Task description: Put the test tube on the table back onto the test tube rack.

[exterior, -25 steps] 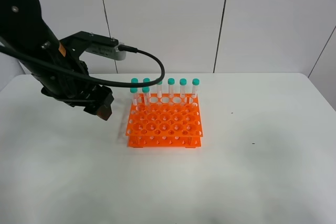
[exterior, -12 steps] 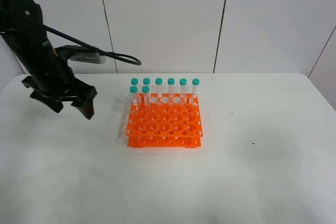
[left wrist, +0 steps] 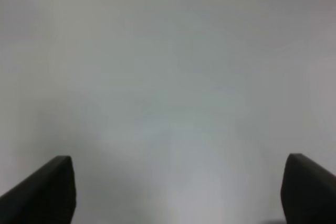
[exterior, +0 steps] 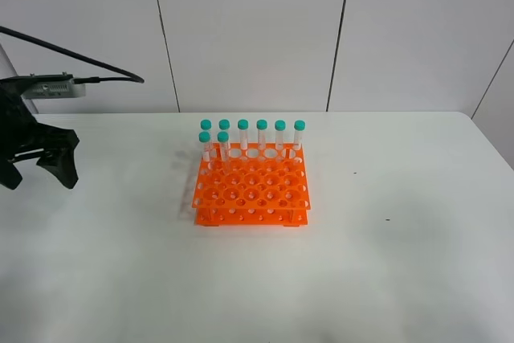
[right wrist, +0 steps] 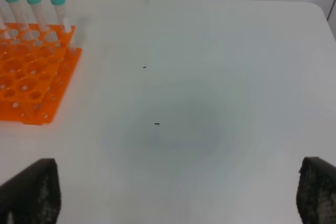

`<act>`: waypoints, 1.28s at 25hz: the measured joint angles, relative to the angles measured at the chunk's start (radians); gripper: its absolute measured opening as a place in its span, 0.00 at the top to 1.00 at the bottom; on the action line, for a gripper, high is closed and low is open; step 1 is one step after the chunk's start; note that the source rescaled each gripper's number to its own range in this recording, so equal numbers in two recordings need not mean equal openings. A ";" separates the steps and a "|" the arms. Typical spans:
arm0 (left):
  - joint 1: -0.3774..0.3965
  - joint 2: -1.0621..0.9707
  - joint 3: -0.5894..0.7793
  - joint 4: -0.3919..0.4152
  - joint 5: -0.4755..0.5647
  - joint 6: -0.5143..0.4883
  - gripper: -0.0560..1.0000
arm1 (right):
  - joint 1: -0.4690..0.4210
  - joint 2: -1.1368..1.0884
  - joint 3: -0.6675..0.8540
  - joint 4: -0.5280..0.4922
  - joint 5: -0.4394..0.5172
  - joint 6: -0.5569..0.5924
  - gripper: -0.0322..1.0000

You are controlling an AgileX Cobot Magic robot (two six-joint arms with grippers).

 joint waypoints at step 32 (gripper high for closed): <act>0.000 -1.533 0.631 0.000 -0.019 0.000 0.04 | 0.000 0.000 0.000 0.000 0.000 0.000 0.00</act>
